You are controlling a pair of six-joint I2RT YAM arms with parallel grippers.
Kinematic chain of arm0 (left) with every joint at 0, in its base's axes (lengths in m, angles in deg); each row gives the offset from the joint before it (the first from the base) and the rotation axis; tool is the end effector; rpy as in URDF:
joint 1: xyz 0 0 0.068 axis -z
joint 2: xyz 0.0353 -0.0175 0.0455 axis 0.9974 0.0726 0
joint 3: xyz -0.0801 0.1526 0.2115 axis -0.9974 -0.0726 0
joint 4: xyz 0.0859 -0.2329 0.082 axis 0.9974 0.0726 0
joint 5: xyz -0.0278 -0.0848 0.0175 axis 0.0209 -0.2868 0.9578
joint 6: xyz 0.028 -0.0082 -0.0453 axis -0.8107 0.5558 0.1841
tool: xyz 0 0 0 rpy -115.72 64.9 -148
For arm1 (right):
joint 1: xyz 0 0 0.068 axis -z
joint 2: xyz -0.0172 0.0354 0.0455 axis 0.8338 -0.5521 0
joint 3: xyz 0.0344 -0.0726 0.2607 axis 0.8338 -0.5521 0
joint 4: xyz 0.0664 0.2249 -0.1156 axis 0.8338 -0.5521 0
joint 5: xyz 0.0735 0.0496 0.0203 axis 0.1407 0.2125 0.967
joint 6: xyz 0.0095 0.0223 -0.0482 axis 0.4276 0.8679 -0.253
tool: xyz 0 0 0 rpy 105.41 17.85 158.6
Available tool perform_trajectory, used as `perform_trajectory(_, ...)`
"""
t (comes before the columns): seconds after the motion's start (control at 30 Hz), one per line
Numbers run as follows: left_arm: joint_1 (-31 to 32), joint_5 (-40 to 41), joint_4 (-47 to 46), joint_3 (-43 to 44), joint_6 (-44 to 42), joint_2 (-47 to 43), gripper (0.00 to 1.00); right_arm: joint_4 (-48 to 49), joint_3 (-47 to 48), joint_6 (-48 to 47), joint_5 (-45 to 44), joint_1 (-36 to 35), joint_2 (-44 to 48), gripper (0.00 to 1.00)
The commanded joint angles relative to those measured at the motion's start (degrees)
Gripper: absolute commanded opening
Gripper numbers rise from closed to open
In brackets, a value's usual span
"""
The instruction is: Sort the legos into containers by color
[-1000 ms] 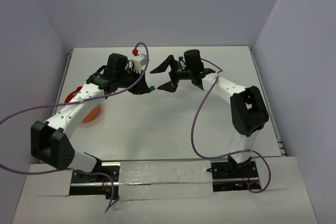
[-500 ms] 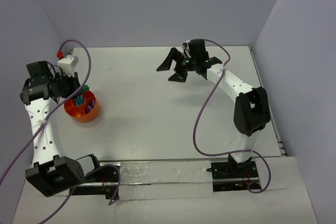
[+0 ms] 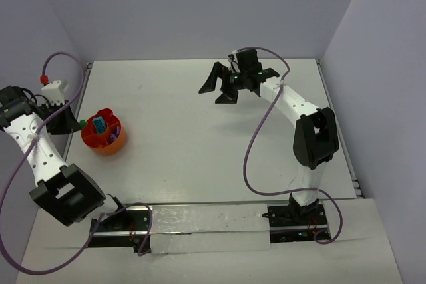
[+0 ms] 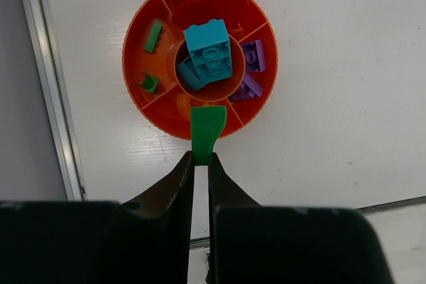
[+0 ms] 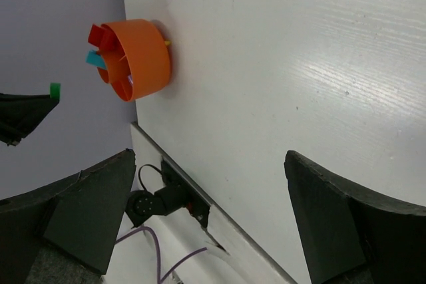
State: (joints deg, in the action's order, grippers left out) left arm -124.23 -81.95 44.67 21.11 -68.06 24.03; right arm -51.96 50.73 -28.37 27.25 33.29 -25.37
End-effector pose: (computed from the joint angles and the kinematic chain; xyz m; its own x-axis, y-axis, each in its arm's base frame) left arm 0.2072 0.1403 0.3468 -0.7837 -0.0431 -0.6197 0.0807 0.9821 -0.1703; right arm 0.3817 0.1855 0.2900 -0.9277 0.1957 -0.3180 -0.1355 0.6171 0.7751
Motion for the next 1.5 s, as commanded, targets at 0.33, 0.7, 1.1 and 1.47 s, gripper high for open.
perform_trajectory(0.33,-1.0,5.0,-4.4,2.5,4.3,7.7,0.00,-1.3,3.1,-0.8,4.6,0.3,-1.2,1.00)
perform_trajectory(0.7,-0.4,7.3,-7.6,5.6,7.4,13.8,0.03,-1.2,3.0,-0.4,4.9,0.4,-1.8,1.00)
perform_trajectory(1.1,2.9,8.8,-8.7,5.2,8.2,16.2,0.05,-1.2,2.7,0.1,5.7,0.8,-3.5,1.00)
perform_trajectory(1.47,4.3,9.7,-9.8,3.0,8.5,17.5,0.11,-1.3,2.7,0.3,6.1,1.1,-4.0,1.00)
